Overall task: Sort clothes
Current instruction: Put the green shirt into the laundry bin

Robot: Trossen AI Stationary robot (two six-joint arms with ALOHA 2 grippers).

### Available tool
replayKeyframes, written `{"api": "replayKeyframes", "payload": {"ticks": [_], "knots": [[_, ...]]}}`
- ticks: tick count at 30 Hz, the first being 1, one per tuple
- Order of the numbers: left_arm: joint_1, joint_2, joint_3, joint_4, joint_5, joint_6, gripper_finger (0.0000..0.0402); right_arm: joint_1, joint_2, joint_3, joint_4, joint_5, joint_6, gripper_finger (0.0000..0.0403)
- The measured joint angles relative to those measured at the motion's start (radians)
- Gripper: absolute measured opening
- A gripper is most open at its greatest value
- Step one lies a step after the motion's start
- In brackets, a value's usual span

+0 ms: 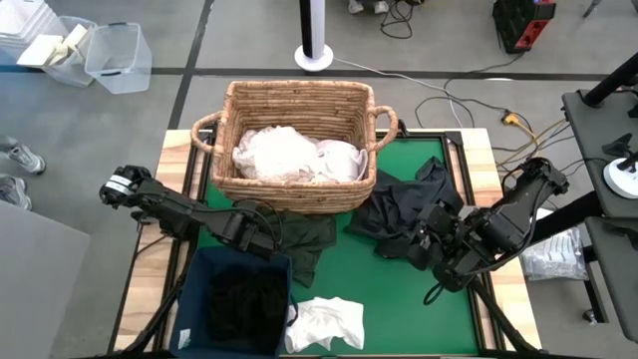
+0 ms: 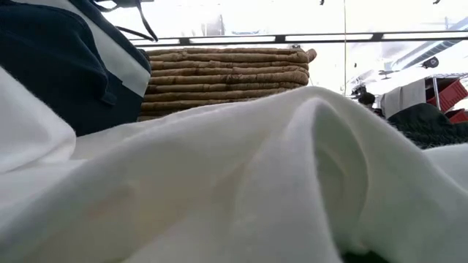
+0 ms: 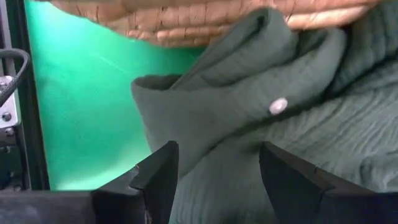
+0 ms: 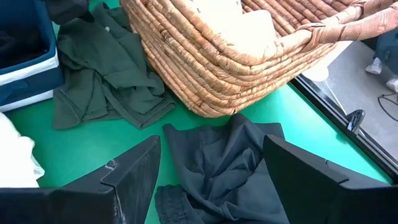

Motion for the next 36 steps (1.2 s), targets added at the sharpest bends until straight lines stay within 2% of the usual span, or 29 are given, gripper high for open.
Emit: {"api": "replayKeyframes", "payload": {"ticks": [9, 23, 31, 36], "knots": [[0.035, 0.0, -0.016, 0.046, -0.01, 0.034, 0.0201, 0.0, 0.0, 0.0, 0.0, 0.0, -0.001, 0.0272], [0.036, 0.0, -0.115, 0.149, 0.01, 0.023, 0.0201, 0.0, 0.0, 0.0, 0.0, -0.001, 0.0, 0.0271], [0.037, 0.0, -0.199, 0.285, 0.036, 0.03, 0.0201, -0.004, 0.0, 0.0, 0.0, -0.002, 0.001, 0.0277], [0.037, 0.0, -0.215, 0.295, 0.03, 0.043, 0.0201, -0.004, 0.0, 0.0, 0.0, -0.003, 0.008, 0.0275]]}}
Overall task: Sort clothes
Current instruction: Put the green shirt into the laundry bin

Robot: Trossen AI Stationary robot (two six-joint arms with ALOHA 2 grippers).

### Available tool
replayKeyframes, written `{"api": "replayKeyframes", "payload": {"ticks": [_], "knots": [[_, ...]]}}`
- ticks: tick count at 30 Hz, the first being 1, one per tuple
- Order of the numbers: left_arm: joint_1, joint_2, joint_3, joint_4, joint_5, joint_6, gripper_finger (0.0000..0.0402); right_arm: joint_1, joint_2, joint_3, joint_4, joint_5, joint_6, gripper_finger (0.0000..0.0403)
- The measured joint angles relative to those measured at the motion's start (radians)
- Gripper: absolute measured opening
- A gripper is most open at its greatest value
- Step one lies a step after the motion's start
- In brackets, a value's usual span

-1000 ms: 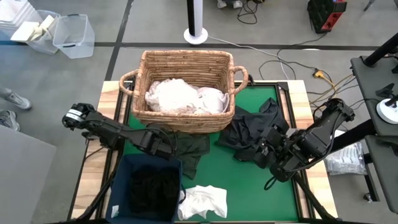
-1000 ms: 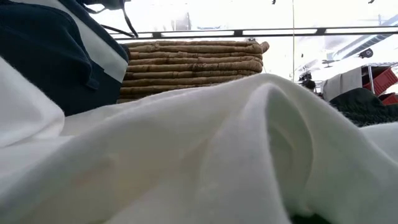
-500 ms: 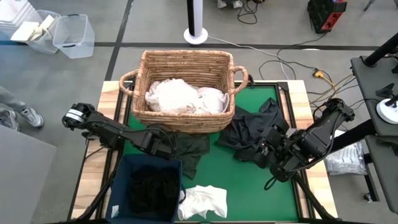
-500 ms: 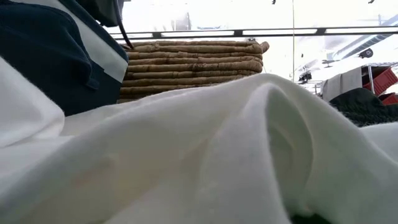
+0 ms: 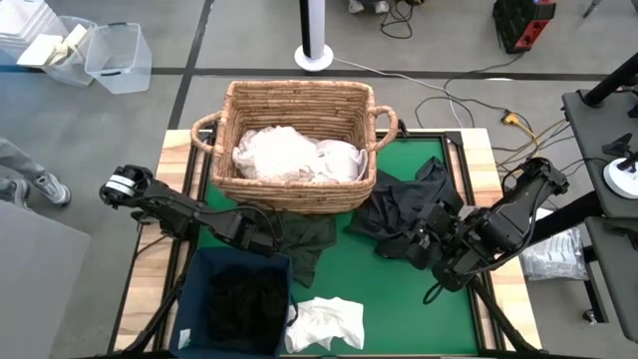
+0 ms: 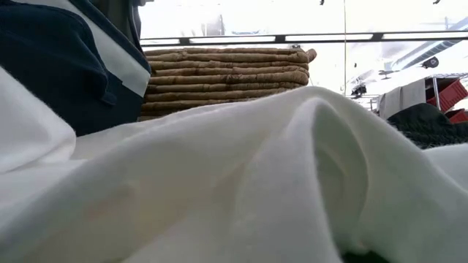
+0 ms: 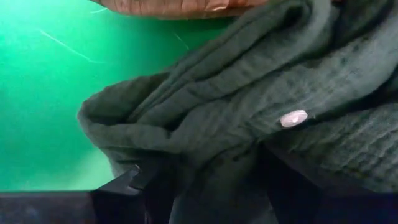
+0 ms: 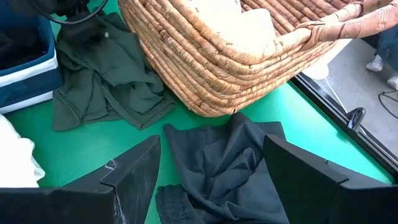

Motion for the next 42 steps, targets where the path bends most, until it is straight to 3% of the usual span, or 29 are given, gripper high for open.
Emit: {"api": "replayKeyframes", "payload": {"ticks": [7, 18, 25, 42], "knots": [[0.0, 0.0, -0.015, 0.009, -0.003, 0.015, 0.0165, 0.0, 0.0, 0.0, 0.0, 0.0, 0.001, 0.0267], [-0.002, -0.001, -0.015, 0.03, -0.004, 0.062, 0.001, 0.0, 0.0, 0.0, 0.0, 0.0, 0.001, 0.0266], [-0.003, -0.01, 0.03, 0.017, 0.009, 0.144, 0.0003, 0.0, 0.0, 0.0, 0.0, 0.0, -0.002, 0.0258], [-0.005, -0.011, 0.303, -0.222, 0.008, 0.294, 0.0, 0.0, 0.0, 0.0, -0.001, 0.001, -0.024, 0.0256]]}}
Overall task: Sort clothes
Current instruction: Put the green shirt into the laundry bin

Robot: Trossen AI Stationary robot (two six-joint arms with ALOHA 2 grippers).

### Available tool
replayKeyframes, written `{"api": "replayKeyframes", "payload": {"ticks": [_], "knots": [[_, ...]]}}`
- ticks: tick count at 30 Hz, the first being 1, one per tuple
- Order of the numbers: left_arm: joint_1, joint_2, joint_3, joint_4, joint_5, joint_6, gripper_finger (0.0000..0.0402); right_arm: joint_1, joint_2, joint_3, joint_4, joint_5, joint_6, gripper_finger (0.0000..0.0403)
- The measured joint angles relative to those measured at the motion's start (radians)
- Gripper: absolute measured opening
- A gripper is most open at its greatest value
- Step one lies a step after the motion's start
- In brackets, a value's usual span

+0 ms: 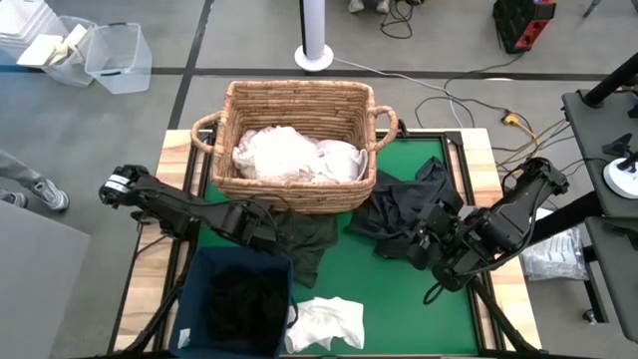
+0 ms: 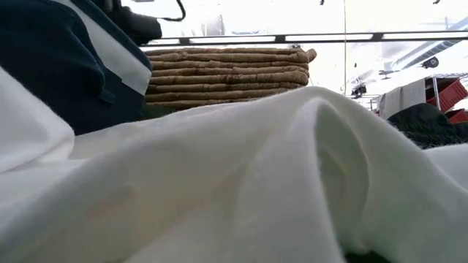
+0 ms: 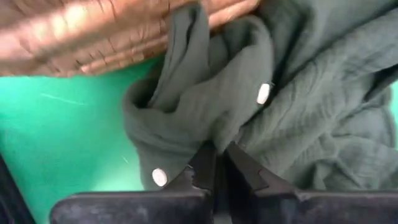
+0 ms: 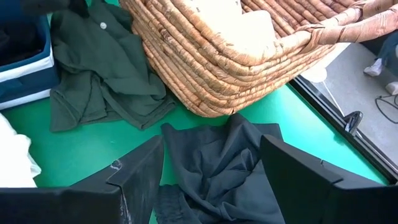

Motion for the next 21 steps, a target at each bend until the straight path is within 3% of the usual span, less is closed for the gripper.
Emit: {"api": "replayKeyframes", "payload": {"ticks": [12, 21], "knots": [[-0.007, 0.0, 0.225, -0.208, -0.06, 0.028, 0.0, 0.0, 0.0, 0.0, -0.001, 0.0, -0.009, 0.0263], [-0.045, 0.0, 0.36, -0.248, -0.118, 0.026, 0.0, 0.0, 0.0, 0.0, -0.002, 0.0, -0.013, 0.0251]]}}
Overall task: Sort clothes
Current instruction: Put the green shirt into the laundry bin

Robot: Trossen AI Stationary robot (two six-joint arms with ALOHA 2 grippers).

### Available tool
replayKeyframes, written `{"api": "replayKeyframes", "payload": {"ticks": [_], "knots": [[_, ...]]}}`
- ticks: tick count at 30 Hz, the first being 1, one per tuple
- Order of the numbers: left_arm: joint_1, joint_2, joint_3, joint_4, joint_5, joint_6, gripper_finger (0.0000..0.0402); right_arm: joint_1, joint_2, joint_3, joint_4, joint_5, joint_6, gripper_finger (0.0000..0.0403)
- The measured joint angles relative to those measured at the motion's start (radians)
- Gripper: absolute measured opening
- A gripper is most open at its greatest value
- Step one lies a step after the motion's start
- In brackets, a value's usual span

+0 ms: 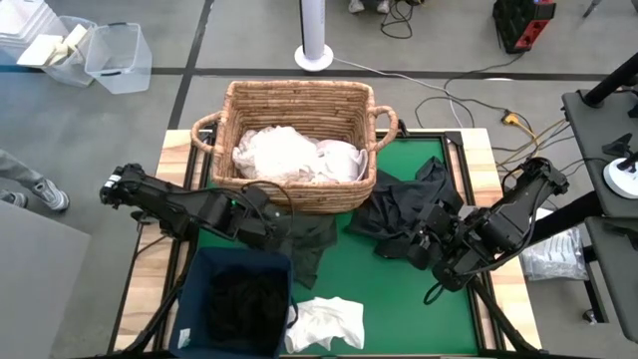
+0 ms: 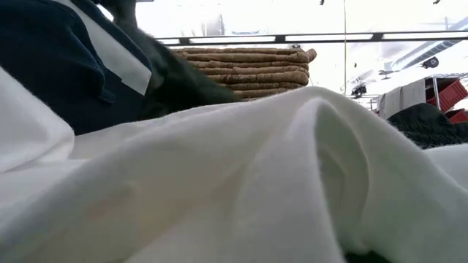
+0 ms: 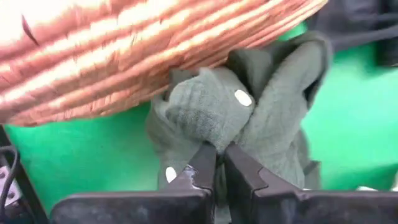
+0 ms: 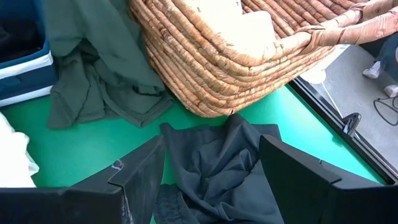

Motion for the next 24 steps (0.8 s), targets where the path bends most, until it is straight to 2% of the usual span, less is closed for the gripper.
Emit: {"api": "replayKeyframes", "payload": {"ticks": [13, 20, 24], "knots": [[-0.061, 0.0, 0.322, -0.157, -0.132, 0.075, 0.0, 0.0, 0.0, 0.0, 0.0, 0.0, -0.006, 0.0265], [-0.095, 0.0, 0.543, -0.161, -0.251, 0.201, 0.0, 0.0, 0.0, 0.0, 0.002, 0.0, -0.005, 0.0254], [-0.107, 0.007, 0.657, -0.161, -0.275, 0.282, 0.0, 0.0, 0.0, 0.0, 0.001, 0.0, -0.004, 0.0256]]}}
